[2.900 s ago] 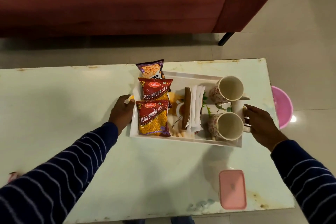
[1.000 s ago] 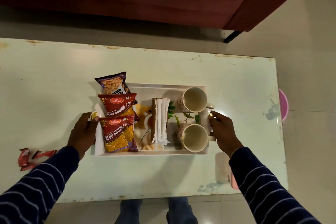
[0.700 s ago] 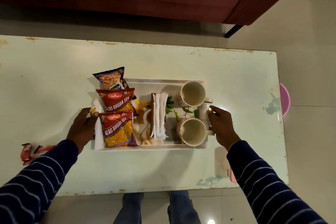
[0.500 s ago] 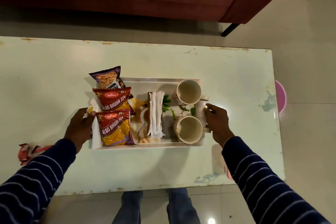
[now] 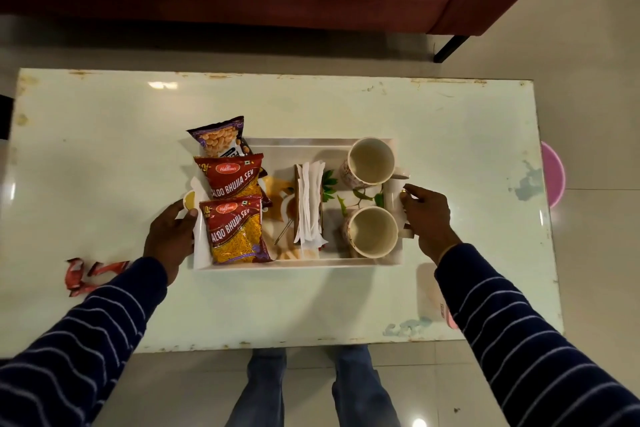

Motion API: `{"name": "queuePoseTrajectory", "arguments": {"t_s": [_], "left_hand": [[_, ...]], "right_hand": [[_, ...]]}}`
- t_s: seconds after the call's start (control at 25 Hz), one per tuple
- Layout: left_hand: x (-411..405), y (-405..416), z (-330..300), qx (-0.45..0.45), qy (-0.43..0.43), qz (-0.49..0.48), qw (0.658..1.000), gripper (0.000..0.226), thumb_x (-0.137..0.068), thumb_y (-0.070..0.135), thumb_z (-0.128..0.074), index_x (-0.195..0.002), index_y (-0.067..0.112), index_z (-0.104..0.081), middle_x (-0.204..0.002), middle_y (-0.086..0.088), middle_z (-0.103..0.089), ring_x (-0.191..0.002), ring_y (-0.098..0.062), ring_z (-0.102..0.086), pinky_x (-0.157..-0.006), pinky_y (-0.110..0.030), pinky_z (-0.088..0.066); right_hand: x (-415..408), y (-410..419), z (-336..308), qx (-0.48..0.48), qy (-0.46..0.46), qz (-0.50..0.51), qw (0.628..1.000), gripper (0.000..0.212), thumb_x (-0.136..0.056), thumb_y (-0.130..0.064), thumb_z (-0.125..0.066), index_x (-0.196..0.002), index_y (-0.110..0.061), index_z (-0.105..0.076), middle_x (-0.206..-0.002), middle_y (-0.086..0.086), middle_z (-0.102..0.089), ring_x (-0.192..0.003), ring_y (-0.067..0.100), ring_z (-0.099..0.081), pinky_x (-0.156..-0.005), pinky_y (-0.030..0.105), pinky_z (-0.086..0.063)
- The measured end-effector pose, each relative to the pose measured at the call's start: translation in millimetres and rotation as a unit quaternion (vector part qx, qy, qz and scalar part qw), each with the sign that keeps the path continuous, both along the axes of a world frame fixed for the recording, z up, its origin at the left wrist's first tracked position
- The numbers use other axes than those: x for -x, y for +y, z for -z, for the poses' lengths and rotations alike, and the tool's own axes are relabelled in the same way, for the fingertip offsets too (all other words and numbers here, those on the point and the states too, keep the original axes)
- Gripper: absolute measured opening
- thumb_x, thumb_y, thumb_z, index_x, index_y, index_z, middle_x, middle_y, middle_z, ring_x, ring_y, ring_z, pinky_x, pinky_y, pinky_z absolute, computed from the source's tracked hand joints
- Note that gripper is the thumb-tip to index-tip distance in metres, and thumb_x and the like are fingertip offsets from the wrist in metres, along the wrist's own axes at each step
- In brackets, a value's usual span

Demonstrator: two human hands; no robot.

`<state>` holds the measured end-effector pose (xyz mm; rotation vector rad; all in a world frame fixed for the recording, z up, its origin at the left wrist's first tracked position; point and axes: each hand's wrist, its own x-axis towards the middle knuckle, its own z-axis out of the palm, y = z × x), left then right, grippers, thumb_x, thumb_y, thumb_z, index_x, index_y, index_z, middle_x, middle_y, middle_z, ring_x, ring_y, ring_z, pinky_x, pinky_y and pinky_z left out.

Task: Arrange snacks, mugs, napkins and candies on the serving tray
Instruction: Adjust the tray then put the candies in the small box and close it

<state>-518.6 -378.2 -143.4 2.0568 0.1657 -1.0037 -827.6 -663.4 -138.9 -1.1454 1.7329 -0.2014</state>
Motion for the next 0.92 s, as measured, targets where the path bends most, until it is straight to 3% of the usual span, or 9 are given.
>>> {"name": "queuePoseTrajectory", "arguments": {"t_s": [0.2,0.36,0.48,0.68,0.92], "left_hand": [[11.9,0.1,-7.3,0.012,-0.021,0.010,1.000,0.039,-0.101,0.029,-0.052,-0.140,0.032,-0.051,-0.128,-0.006,-0.064,-0.110,-0.030,-0.063,-0.092,-0.054,-0.053],[11.4,-0.4,-5.5,0.022,-0.006,-0.016,1.000,0.036,-0.100,0.025,-0.053,-0.135,0.033,-0.054,-0.124,-0.005,-0.065,-0.107,-0.030,-0.064,-0.086,-0.050,-0.056],[10.0,1.3,-2.7,0.017,-0.002,-0.005,1.000,0.035,-0.100,0.024,-0.053,-0.134,0.031,-0.054,-0.121,-0.007,-0.065,-0.105,-0.032,-0.065,-0.085,-0.052,-0.056],[7.8,5.2,-1.9,0.030,0.014,-0.020,0.999,0.032,-0.100,0.021,-0.055,-0.130,0.030,-0.057,-0.112,-0.008,-0.068,-0.098,-0.031,-0.067,-0.071,-0.040,-0.057],[8.5,12.9,-0.7,0.009,0.014,-0.011,1.000,0.029,-0.098,0.024,-0.057,-0.126,0.031,-0.060,-0.116,-0.009,-0.069,-0.103,-0.034,-0.066,-0.085,-0.054,-0.056]], "right_hand": [[-0.3,-4.1,2.5,-0.003,-0.008,0.009,1.000,0.027,-0.091,-0.023,-0.068,-0.117,-0.024,-0.072,-0.086,-0.004,-0.070,-0.060,0.013,-0.061,-0.047,0.031,-0.055],[-4.3,-11.6,2.9,0.004,-0.007,-0.004,1.000,0.027,-0.089,-0.024,-0.069,-0.116,-0.025,-0.073,-0.090,-0.004,-0.072,-0.061,0.016,-0.062,-0.059,0.047,-0.060],[-4.0,-14.2,3.3,-0.003,-0.030,-0.007,1.000,0.028,-0.091,-0.023,-0.068,-0.119,-0.022,-0.071,-0.100,0.005,-0.071,-0.068,0.020,-0.061,-0.062,0.043,-0.059],[-3.3,-10.8,-1.7,-0.025,-0.031,-0.001,0.999,0.028,-0.093,-0.020,-0.066,-0.121,-0.018,-0.070,-0.104,0.010,-0.069,-0.076,0.025,-0.061,-0.068,0.046,-0.059],[5.7,2.1,-5.5,-0.035,-0.026,0.004,0.999,0.029,-0.094,-0.018,-0.066,-0.123,-0.017,-0.069,-0.109,0.013,-0.070,-0.087,0.029,-0.065,-0.069,0.046,-0.059]]}}
